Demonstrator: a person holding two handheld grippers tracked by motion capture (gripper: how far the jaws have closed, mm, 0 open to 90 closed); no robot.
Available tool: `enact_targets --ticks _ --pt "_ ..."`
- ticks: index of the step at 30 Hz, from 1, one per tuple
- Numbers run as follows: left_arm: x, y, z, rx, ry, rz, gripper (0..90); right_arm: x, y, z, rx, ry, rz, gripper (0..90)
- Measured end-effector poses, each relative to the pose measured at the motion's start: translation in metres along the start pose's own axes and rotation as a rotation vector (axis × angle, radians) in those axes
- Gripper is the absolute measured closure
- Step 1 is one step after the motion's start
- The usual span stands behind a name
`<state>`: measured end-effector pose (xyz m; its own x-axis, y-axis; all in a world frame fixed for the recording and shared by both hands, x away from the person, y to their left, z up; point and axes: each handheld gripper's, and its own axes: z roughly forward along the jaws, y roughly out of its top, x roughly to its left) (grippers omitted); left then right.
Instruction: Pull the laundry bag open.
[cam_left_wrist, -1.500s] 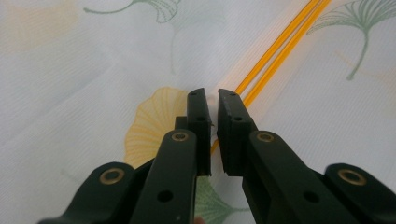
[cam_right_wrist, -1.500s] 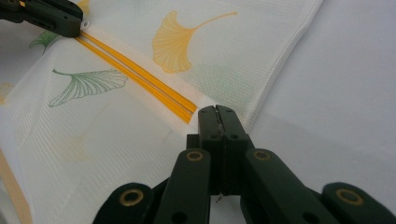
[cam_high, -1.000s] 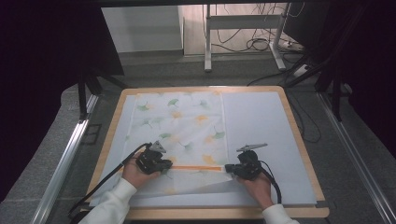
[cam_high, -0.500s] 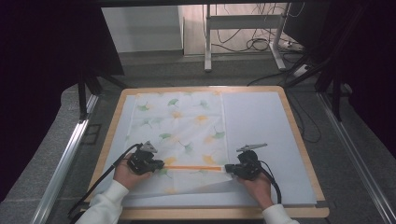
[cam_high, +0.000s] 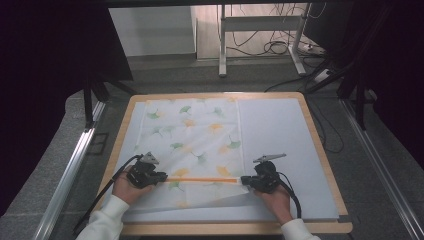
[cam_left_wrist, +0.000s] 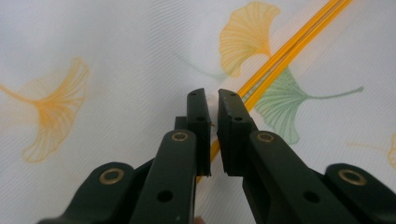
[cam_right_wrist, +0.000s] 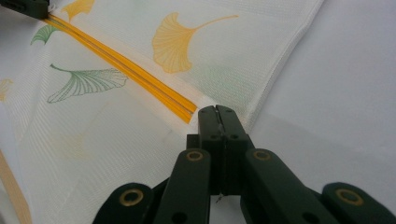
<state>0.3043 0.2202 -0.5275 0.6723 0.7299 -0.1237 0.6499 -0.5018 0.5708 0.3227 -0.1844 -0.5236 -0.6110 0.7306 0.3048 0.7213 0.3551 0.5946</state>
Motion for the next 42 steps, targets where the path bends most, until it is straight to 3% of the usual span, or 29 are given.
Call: enact_targets --ticks 42 --pt "0.027 -0.029 -0.024 0.009 0.061 -0.077 84.2 -0.001 0.000 0.000 0.004 0.003 -0.004 89.7"
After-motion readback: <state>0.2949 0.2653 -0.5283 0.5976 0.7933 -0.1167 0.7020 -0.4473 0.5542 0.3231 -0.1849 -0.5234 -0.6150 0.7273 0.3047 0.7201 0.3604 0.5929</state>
